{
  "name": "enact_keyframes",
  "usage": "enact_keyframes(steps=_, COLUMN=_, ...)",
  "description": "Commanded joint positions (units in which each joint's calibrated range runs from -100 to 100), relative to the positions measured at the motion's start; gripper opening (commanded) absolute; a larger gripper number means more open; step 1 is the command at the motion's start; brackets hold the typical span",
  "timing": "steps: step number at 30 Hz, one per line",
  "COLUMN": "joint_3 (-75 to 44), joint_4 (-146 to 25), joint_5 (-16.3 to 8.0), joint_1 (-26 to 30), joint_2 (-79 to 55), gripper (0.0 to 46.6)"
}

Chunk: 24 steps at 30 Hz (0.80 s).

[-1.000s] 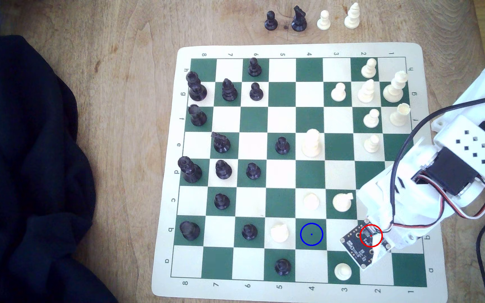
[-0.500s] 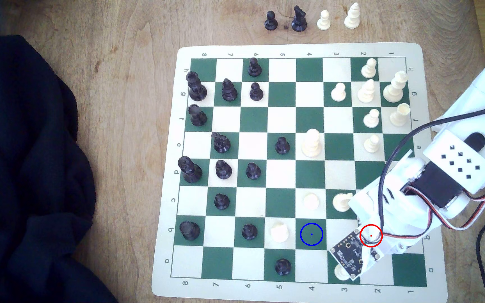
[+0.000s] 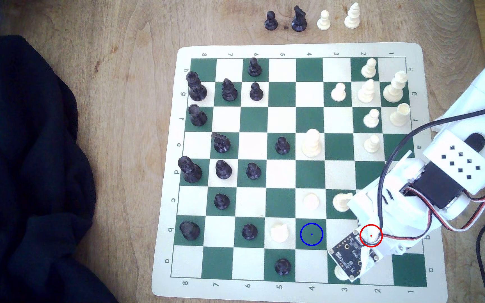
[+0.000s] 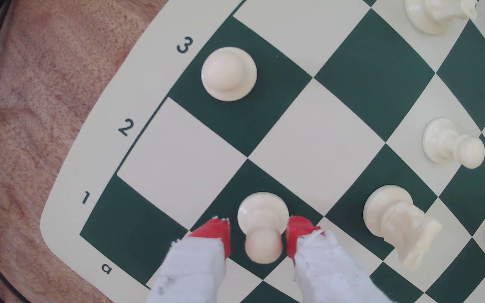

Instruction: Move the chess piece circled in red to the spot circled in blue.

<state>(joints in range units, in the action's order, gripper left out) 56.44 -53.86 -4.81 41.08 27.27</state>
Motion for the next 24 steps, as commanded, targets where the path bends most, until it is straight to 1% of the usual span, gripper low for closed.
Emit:
enact_keyframes(steps=1, joint_3=-4.5, joint_4=-0.4, joint_5=0.3, joint_1=-0.4, joint_2=0.7, gripper=9.8)
enact_keyframes(steps=5, joint_3=-4.5, joint_4=-0.6, joint_5=0.2, joint_1=-0.1, joint_2=0.5, gripper=8.7)
enact_keyframes(steps=7, joint_3=-4.5, joint_4=-0.6, joint_5=0.1, joint_1=-0.1, joint_2=0.5, gripper=6.6)
enact_keyframes(steps=8, joint_3=-4.5, joint_4=-0.9, joint_5=0.2, joint_1=0.0, joint_2=0.6, gripper=4.2)
enact_keyframes(steps=15, joint_3=-7.7, joint_4=-5.9, joint_5=0.1, joint_1=0.6, joint_2=2.9, gripper=3.4)
enact_keyframes(steps=19, joint_3=-16.3, joint_4=-12.7, joint_5=-1.2, joint_1=-0.6, joint_2=3.6, gripper=3.0)
enact_keyframes(steps=21, joint_3=-21.4, joint_4=-14.7, joint_5=-1.9, joint_1=-1.9, joint_2=2.3, gripper=2.7)
enact_keyframes(steps=24, joint_3=-26.1, joint_4=-15.1, joint_5=-3.1, joint_1=-3.7, joint_2=0.1, gripper=2.4)
